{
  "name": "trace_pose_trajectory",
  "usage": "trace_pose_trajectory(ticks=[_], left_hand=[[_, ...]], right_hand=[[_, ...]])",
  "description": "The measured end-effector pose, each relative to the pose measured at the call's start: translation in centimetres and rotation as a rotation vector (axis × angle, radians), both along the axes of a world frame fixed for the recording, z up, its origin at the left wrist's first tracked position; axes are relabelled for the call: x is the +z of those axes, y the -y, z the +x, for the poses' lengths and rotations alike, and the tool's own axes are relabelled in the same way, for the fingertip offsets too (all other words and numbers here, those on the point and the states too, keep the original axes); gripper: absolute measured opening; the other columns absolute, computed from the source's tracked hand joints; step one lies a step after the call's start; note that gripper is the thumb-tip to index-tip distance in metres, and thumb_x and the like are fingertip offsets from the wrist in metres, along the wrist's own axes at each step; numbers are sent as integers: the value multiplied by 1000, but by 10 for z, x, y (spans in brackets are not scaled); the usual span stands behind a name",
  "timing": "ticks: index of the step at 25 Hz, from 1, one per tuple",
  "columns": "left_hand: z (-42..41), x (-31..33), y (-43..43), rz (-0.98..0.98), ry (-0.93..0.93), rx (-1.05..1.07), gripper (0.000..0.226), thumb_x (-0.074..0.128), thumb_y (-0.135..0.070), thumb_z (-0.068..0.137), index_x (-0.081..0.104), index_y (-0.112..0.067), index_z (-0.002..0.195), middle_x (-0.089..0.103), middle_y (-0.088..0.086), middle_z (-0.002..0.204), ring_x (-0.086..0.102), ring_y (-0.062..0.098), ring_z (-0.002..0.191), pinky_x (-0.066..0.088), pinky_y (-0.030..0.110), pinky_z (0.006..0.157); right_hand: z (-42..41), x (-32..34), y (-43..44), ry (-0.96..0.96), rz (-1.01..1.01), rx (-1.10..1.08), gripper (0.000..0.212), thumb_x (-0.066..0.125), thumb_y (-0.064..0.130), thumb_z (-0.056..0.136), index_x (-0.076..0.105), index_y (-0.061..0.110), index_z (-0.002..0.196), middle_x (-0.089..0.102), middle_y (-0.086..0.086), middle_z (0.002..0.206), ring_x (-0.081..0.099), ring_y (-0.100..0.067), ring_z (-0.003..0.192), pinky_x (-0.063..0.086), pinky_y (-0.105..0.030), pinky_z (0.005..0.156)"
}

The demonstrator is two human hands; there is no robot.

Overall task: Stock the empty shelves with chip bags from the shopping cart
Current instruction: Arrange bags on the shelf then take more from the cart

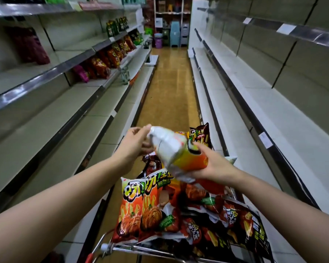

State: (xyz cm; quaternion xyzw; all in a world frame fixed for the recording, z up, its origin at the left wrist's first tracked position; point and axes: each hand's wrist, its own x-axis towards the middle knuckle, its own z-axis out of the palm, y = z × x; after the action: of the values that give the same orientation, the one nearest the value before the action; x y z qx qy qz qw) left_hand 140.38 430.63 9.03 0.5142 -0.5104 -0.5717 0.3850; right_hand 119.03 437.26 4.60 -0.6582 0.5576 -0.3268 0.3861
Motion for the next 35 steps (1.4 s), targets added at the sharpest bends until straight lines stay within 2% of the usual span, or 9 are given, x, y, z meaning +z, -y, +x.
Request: trace_pose_trajectory(ticks=[2,6,13,16,20,23,28,30,35], left_hand=[[-5,11,-2,-34,-93,44,33,45,-33,97,41,-5,116,51,9,97,55,18,76,53,26,70],[-21,13,-15,-53,35,-155,48,51,-36,94,40,-8,131,54,9,117,59,18,95,51,31,84],[-56,6,-24,-46,34,-397,61,65,-47,80,42,-25,132,60,-8,122,57,13,114,46,36,94],[-71,-4,-18,-69,-35,-323,71,73,-35,79,35,-19,136,60,-3,126,61,9,106,53,17,77],[-80,-22,-10,-64,-89,-146,109,86,-52,45,38,-12,134,63,5,122,64,18,107,54,43,90],[-77,-33,-1,-29,-118,-32,96,90,-33,54,37,-9,130,61,4,119,64,17,106,53,44,91],[-55,-37,20,17,-149,9,81,85,-29,60,46,-16,129,68,3,113,67,17,98,54,33,75],[-46,-34,30,19,-142,37,75,83,-24,65,45,-18,129,67,3,113,65,19,100,51,35,78],[-27,-31,57,-11,-102,228,73,84,-18,64,39,-14,122,60,7,116,61,23,104,47,41,93]], right_hand=[[-5,16,6,81,-21,-119,73,87,24,58,49,31,120,65,7,106,63,-11,95,49,-29,85],[-12,33,15,224,-71,-343,57,82,19,67,53,18,116,66,4,98,63,-16,91,49,-26,76],[-2,34,16,34,-58,-479,79,82,48,61,47,24,128,63,2,115,60,-16,102,50,-35,88],[10,30,18,-129,-54,-513,89,71,55,60,36,23,136,54,-7,127,54,-27,114,46,-42,94],[23,23,15,-334,31,-426,103,69,43,73,5,13,149,24,-17,148,24,-36,137,27,-47,111],[20,22,10,-382,102,-287,108,68,44,77,-7,16,150,10,-11,155,13,-32,143,21,-47,115],[-3,24,12,-117,67,-271,64,65,33,85,38,18,141,48,-2,135,51,-17,118,45,-34,98],[-10,19,15,-89,67,-343,47,62,26,88,50,15,131,55,-4,124,55,-15,106,47,-30,86],[-28,-8,24,-99,97,-472,28,60,20,88,60,12,115,63,-5,115,57,-18,105,47,-33,92]])
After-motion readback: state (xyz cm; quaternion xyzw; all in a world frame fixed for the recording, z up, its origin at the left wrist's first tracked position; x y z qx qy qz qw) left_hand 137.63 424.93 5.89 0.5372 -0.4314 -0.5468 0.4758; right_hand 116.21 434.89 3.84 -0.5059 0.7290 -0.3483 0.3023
